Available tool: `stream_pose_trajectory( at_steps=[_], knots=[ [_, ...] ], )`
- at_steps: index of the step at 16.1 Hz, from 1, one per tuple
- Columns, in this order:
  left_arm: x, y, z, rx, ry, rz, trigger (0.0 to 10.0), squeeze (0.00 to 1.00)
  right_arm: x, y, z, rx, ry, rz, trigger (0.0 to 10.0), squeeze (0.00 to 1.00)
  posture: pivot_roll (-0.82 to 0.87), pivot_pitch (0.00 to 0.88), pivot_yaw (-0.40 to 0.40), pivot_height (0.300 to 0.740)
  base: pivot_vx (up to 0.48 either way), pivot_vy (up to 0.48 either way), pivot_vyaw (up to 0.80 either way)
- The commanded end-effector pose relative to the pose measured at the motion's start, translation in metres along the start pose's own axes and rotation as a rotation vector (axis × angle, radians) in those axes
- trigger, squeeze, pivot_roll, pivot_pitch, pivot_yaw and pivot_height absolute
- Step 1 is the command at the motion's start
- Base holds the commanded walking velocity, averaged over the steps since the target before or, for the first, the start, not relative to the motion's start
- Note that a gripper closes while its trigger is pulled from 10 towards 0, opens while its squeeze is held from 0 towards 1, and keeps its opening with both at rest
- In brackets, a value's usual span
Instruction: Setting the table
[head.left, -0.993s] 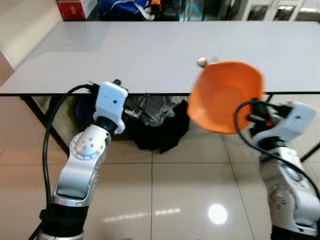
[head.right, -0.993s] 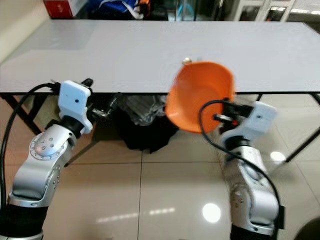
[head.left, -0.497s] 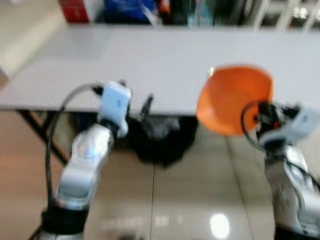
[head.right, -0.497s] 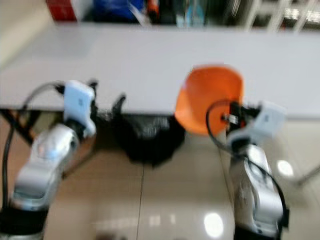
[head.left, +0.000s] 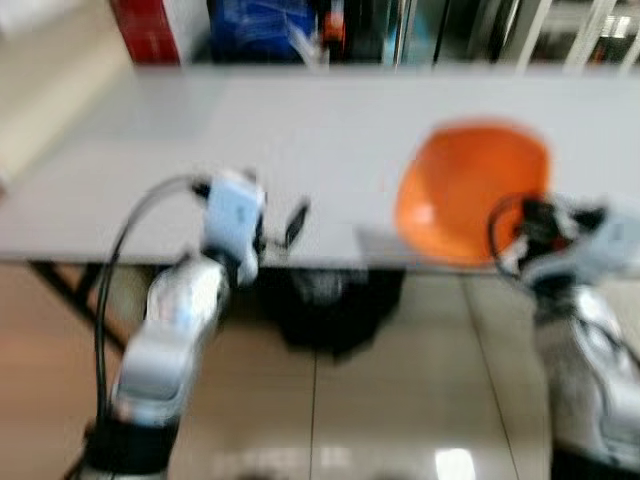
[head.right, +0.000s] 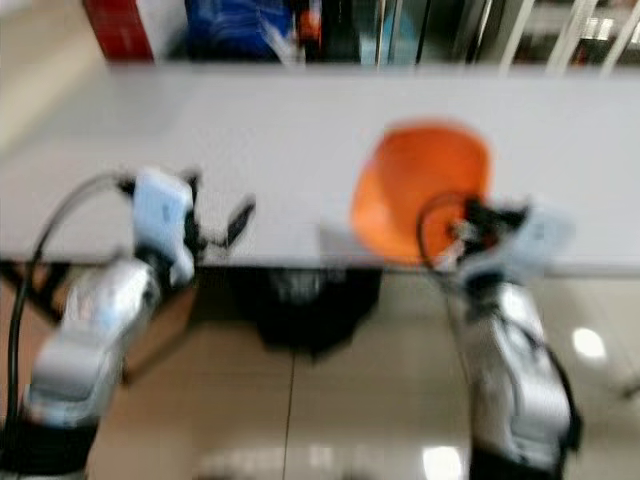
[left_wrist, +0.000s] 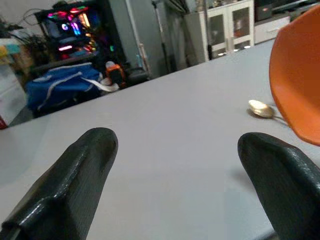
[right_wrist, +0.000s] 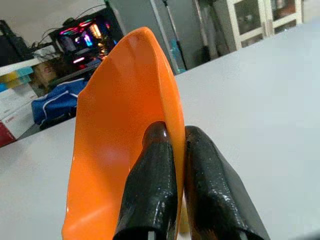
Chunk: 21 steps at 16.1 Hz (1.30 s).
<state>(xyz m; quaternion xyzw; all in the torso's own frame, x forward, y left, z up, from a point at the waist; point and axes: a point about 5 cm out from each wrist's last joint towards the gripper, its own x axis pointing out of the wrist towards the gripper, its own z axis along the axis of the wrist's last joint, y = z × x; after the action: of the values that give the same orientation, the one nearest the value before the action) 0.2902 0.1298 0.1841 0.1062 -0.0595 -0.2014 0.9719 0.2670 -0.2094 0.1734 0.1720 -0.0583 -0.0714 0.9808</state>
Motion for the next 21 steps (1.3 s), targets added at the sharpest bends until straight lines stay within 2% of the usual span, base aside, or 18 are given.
stream_pose_trajectory(
  at_steps=[1,11,14,21],
  knots=[
    [-0.002,0.006,0.003,0.017,-0.003,0.014,10.0,0.00,0.002,0.012,0.003,0.027,-0.021,0.049,10.0,0.00,0.09,0.064,0.009,0.740,0.461,0.000,-0.80],
    [-0.004,0.003,0.002,0.033,0.021,-0.025,10.0,0.00,0.012,0.012,0.007,0.058,-0.031,0.064,10.0,0.00,0.09,0.098,0.024,0.740,0.433,0.000,0.00],
    [-0.005,0.001,0.001,0.051,0.033,-0.041,10.0,0.00,0.023,0.014,0.013,0.138,-0.047,0.074,10.0,0.00,0.10,0.112,0.020,0.740,0.000,0.000,0.00],
    [-0.005,0.001,0.001,0.053,0.033,-0.044,10.0,0.00,0.024,0.015,0.014,0.145,-0.047,0.075,10.0,0.00,0.10,0.113,0.020,0.740,0.000,0.000,0.00]
  ],
)
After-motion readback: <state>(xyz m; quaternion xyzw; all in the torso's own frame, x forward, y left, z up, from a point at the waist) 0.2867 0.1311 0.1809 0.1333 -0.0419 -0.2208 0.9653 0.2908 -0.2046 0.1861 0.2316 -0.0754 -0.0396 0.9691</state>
